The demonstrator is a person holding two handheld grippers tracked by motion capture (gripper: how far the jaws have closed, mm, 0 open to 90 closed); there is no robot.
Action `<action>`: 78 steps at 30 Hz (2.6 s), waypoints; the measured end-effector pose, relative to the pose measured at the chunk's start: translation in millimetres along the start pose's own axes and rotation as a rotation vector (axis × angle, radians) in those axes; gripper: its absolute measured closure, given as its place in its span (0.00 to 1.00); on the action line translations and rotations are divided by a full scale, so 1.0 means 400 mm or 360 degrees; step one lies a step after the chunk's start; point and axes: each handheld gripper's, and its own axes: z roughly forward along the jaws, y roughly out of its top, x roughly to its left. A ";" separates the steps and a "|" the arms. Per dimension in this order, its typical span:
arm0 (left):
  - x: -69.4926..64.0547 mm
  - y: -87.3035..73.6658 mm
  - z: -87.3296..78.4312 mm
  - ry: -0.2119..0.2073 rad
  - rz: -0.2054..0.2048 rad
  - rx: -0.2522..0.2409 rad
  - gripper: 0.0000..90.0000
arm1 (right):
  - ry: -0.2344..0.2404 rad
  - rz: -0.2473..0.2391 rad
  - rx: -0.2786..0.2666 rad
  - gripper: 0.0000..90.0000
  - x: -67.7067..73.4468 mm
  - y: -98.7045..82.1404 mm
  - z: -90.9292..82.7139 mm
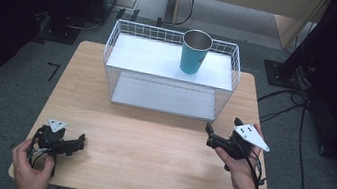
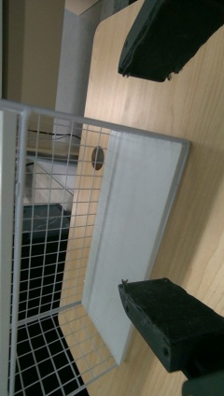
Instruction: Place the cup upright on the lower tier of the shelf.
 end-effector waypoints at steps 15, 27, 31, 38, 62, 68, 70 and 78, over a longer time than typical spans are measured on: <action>0.000 0.000 0.000 -0.0001 -0.0003 -0.0002 0.00 | -0.0072 0.0036 0.0073 0.00 -0.051 -0.084 -0.047; 0.000 0.000 0.000 0.0000 -0.0004 -0.0003 0.00 | -0.0135 0.0099 0.0126 0.00 -0.093 -0.145 -0.080; 0.000 0.000 0.000 0.0000 -0.0003 -0.0002 0.00 | -0.0160 0.0118 0.0145 0.00 -0.110 -0.164 -0.094; 0.000 0.000 0.000 0.0000 -0.0002 -0.0002 0.00 | -0.0202 0.0124 0.0200 0.00 -0.132 -0.199 -0.112; 0.000 0.000 0.000 0.0000 -0.0001 -0.0001 0.00 | -0.0359 0.0126 0.0432 0.00 -0.207 -0.291 -0.194; 0.000 0.000 0.000 0.0000 -0.0001 -0.0001 0.00 | -0.0352 0.0142 0.0529 0.00 -0.210 -0.297 -0.198; 0.000 0.000 0.000 0.0000 -0.0001 -0.0001 0.00 | -0.0337 0.0171 0.0590 0.00 -0.212 -0.298 -0.195; -0.001 0.000 0.000 0.0000 -0.0003 -0.0001 0.00 | -0.0323 0.0097 0.0673 0.00 -0.188 -0.316 -0.191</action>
